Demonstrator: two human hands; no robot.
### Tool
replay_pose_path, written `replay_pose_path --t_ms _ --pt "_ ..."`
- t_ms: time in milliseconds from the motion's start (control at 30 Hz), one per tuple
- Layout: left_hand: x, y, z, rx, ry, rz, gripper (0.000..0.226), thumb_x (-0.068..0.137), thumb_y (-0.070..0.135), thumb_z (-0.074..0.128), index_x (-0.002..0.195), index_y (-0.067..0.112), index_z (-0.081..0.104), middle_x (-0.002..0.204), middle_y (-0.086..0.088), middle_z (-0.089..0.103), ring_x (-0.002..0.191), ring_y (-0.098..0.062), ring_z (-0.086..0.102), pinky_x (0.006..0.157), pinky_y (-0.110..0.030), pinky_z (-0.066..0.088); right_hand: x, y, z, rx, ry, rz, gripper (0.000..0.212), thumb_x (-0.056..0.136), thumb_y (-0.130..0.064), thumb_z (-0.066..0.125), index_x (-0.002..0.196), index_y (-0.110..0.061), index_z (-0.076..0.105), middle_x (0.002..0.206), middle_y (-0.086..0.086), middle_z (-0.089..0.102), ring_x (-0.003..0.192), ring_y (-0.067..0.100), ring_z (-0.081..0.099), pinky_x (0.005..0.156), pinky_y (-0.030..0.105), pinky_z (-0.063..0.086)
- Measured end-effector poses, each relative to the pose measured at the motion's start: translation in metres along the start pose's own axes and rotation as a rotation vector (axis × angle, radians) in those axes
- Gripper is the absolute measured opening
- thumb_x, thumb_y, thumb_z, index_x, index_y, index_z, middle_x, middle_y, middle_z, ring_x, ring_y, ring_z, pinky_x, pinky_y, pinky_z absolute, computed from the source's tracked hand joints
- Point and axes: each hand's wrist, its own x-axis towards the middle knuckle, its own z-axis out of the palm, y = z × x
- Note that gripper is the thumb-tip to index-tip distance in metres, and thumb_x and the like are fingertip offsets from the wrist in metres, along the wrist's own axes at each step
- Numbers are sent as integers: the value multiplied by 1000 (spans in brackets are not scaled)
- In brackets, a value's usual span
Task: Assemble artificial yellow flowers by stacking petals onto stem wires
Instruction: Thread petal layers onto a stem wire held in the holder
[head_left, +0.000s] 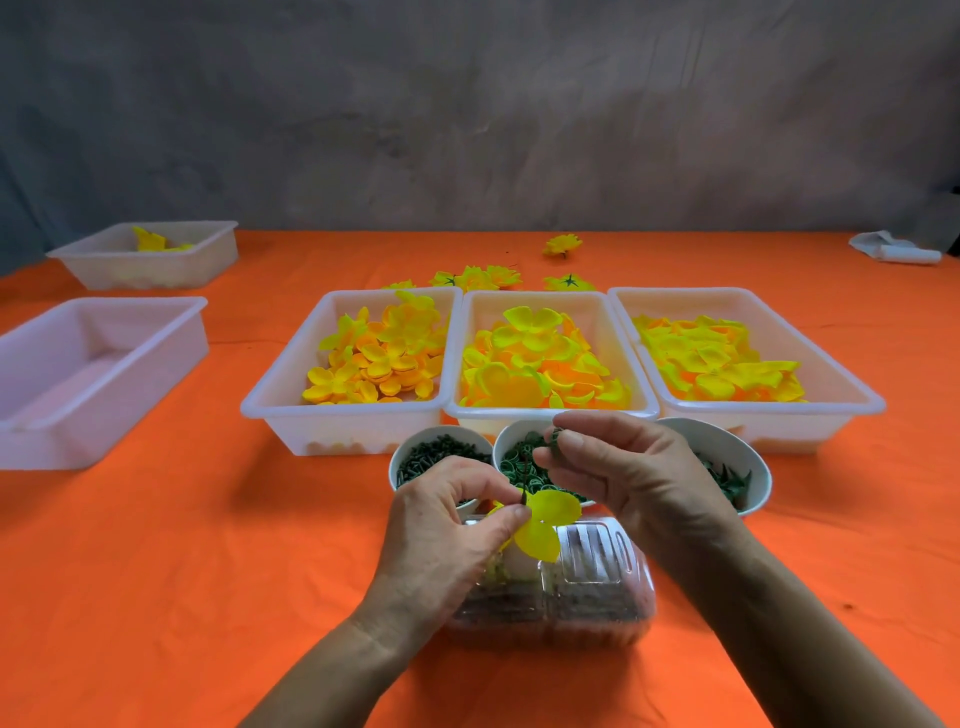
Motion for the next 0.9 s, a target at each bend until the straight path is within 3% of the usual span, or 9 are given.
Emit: replay_pose_path --t_ms 167,367,500,600,900 --pt "-1 0 1 -23 1 -8 20 69 5 81 67 22 72 84 15 67 83 -4 66 80 -42 56 -15 3 6 -81 -8 -71 45 41 -33 92 79 -14 77 83 16 74 79 25 72 66 23 55" --pt "-2 1 1 -20 10 -11 21 68 5 81 65 23 72 84 14 67 81 -5 66 79 -41 56 0 10 -1 65 94 -2 15 60 -10 73 74 -8 76 78 14 73 75 22 73 62 19 55" --pt "-2 2 1 -9 9 -12 22 68 5 80 64 25 71 83 15 67 80 -3 65 78 -40 56 25 10 -11 -327 198 -18 18 72 1 73 90 2 70 73 14 72 67 19 71 63 22 57" --pt "-3 2 1 -20 13 -12 22 68 3 80 64 23 71 84 14 67 80 -4 65 78 -42 56 42 15 -17 -682 192 -3 9 79 3 70 88 6 69 68 14 68 56 13 64 57 21 55" --pt "-2 3 1 -30 4 -16 21 68 3 80 64 22 72 84 14 67 80 -5 65 78 -44 56 59 28 -30 -840 163 94 9 79 0 72 88 1 71 69 13 68 66 22 66 69 33 57"
